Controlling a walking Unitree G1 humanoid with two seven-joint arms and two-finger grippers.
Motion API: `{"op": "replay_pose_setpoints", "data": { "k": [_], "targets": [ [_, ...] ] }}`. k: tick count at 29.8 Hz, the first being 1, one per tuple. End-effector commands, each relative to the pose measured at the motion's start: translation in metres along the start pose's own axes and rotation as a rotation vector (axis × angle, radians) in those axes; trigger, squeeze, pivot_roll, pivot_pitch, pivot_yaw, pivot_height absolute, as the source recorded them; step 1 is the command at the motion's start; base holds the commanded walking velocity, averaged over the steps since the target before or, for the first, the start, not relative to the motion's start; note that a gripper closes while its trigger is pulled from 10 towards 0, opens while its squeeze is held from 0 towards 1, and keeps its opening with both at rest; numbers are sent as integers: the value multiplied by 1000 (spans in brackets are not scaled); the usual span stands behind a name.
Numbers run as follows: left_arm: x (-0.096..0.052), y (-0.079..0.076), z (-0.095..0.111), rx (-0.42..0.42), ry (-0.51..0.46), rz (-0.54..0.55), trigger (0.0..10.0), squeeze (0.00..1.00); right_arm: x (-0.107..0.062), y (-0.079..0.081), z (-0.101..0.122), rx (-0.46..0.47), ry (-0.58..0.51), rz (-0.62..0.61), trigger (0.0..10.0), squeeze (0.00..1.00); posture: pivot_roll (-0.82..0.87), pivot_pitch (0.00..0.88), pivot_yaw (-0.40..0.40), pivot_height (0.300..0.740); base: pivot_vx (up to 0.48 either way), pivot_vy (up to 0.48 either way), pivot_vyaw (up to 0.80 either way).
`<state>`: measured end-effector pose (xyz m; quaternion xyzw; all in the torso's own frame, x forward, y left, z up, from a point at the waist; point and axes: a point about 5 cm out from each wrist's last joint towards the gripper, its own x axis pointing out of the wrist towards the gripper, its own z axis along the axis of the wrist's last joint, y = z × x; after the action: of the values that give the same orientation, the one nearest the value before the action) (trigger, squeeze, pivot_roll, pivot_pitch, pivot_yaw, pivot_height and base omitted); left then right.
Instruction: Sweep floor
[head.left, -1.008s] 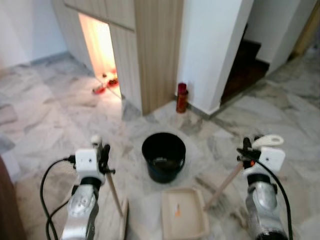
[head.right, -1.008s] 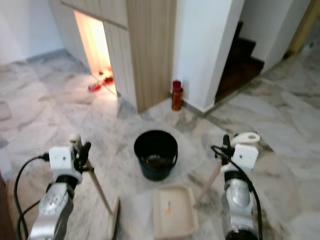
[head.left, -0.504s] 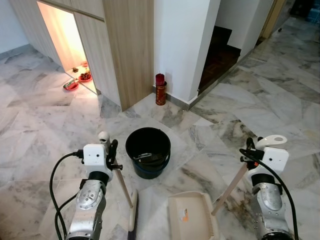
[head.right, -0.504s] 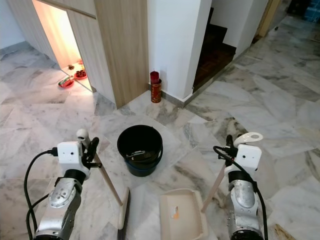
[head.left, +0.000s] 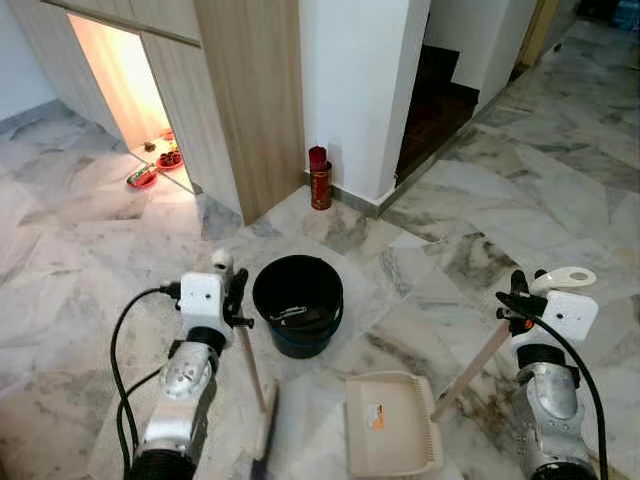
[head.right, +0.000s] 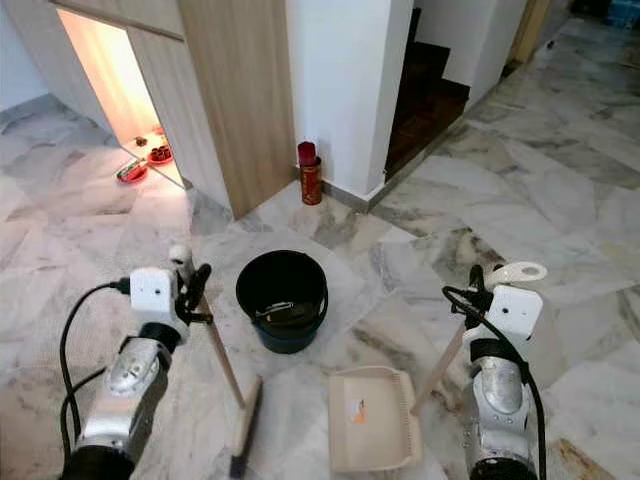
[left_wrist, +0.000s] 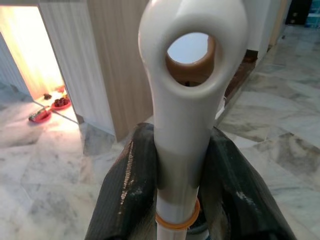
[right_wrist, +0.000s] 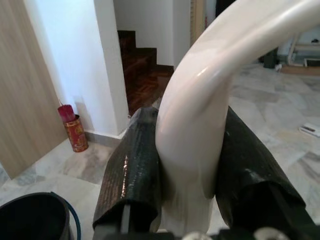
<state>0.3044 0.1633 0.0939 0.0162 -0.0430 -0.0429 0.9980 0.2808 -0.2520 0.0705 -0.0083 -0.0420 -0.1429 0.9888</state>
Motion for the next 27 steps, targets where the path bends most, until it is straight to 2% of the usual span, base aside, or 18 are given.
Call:
{"op": "replay_pose_setpoints", "data": {
  "k": [1,7,10,17,23,27],
  "targets": [
    [4,1,4,11,-22,-1,10000,0,1,4,7,10,-39,3,10000,0,-72,0,57,740,0,0,-788],
    [8,-5,7,11,-33,-14,10000,0,-1,7,3,26,-25,-9,10000,0,-53,0,71,740,0,0,-788],
    [10,-7,10,14,-42,-23,10000,0,-1,10,1,34,-17,-15,10000,0,-38,0,77,740,0,-279,-788],
    [11,-2,10,18,-48,-19,10000,0,-1,18,0,48,-17,-4,10000,0,-37,0,73,740,0,-82,-788],
    [11,-3,10,20,-50,-17,10000,0,-1,19,1,52,-18,-4,10000,0,-43,0,67,740,0,-265,-785],
    [11,-5,10,11,-53,-16,10000,0,0,18,2,50,-21,-1,10000,0,-43,0,61,740,0,0,-783]
  ]
}}
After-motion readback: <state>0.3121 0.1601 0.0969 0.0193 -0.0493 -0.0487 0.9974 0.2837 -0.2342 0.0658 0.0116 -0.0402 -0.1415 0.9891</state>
